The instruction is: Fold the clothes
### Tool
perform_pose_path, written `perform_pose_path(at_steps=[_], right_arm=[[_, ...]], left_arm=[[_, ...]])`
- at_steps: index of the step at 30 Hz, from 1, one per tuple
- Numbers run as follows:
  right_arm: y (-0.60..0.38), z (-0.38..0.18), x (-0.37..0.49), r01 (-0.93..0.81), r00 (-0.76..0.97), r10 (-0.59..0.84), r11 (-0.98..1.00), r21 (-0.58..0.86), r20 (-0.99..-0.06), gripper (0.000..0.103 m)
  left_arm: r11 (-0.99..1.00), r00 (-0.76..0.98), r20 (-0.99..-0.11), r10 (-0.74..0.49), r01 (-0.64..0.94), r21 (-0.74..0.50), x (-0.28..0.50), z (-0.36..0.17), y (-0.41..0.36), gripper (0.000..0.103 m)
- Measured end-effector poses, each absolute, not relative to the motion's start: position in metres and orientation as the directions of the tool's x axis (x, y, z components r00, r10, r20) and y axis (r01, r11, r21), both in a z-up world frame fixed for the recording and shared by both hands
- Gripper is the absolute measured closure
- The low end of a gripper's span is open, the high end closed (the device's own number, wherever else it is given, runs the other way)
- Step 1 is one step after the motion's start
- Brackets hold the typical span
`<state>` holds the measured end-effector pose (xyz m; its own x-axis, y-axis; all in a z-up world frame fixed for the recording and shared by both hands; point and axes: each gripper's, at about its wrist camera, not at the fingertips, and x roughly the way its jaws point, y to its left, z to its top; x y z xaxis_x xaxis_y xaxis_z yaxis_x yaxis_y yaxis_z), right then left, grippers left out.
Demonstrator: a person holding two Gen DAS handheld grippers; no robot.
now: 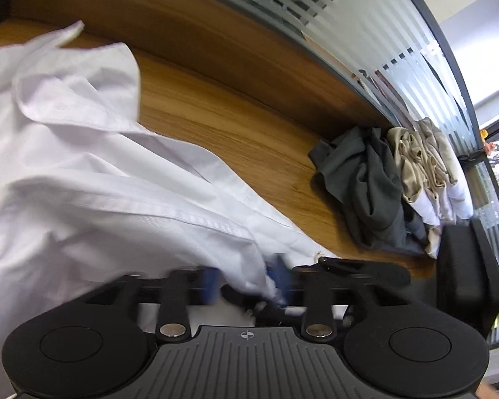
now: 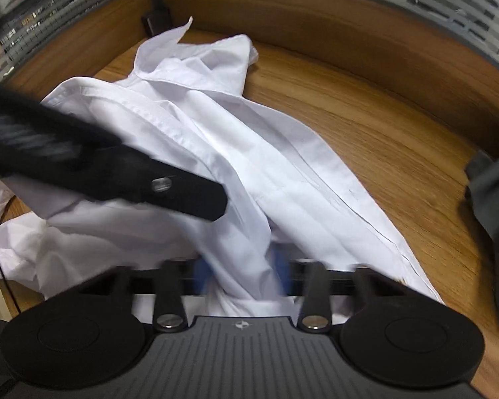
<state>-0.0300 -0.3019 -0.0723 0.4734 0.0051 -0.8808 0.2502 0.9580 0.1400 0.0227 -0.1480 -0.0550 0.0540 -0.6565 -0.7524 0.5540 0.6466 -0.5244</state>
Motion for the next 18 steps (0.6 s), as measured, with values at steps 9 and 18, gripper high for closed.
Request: perform_pose_path(at_steps=[9, 18], right_arm=[[-0.321, -0.061, -0.029, 0.309, 0.487, 0.027, 0.929, 0.201, -0.873, 0.088], [-0.353, -0.011, -0.056, 0.447, 0.623, -0.002, 0.821, 0.354, -0.782, 0.092]], left_arm=[[0.604, 0.014, -0.831, -0.556, 0.694, -0.392, 0.001, -0.078, -0.121, 0.025], [0.563, 0.084, -0.874, -0.479, 0.793, -0.232, -0.021, -0.096, -0.125, 0.021]])
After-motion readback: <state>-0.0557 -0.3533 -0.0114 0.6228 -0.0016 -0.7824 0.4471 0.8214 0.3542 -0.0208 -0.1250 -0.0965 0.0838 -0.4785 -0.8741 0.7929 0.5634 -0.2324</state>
